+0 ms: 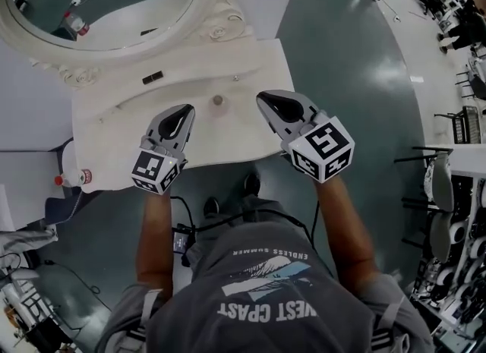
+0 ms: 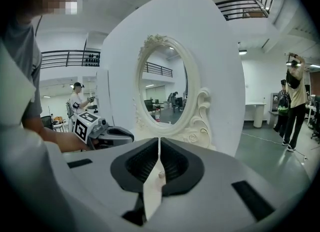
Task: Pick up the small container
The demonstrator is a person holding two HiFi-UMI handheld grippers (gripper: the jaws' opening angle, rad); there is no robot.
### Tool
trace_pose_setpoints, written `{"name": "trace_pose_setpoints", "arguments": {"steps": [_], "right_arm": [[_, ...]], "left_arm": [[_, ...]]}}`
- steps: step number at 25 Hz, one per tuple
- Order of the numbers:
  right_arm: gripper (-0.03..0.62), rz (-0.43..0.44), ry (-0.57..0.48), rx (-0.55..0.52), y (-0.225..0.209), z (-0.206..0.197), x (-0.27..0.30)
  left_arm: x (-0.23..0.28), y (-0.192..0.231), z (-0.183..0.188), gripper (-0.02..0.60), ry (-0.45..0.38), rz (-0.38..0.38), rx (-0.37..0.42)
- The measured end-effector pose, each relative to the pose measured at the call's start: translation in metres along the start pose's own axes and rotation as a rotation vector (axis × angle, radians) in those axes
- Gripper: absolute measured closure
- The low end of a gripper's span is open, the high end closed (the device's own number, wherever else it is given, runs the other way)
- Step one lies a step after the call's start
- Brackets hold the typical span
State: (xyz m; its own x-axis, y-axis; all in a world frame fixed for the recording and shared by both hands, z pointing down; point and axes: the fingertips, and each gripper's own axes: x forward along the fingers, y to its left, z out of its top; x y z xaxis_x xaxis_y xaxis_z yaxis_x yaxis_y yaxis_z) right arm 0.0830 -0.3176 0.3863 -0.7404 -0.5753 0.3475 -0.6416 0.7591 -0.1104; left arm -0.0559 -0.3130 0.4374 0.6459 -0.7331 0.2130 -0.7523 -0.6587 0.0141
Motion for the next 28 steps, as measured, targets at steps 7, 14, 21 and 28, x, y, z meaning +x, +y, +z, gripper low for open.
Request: {"name": "trace_pose_setpoints", "arguments": {"steps": [7,14,21,28], "right_arm": [[0.558,-0.035,0.03,0.028,-0.024,-0.019,-0.011],[0.553,-0.062,0.063,0.057,-0.037,-0.036,-0.012],[0.548,-0.088,0.091,0.087,-0.042,-0.054,-0.014],[0.546,-0.115,0.116,0.12,-0.052,-0.073,-0.02]], "left_arm": [[0.029,0.001,-0.027,0.56,0.031,-0.012,-0.019],[0.051,0.008,-0.057,0.514,0.068,-0.03,-0.049],[0.072,0.009,-0.09,0.454,0.104,-0.052,-0.072],[0.096,0.007,-0.121,0.373,0.136,-0.058,-0.088]]}}
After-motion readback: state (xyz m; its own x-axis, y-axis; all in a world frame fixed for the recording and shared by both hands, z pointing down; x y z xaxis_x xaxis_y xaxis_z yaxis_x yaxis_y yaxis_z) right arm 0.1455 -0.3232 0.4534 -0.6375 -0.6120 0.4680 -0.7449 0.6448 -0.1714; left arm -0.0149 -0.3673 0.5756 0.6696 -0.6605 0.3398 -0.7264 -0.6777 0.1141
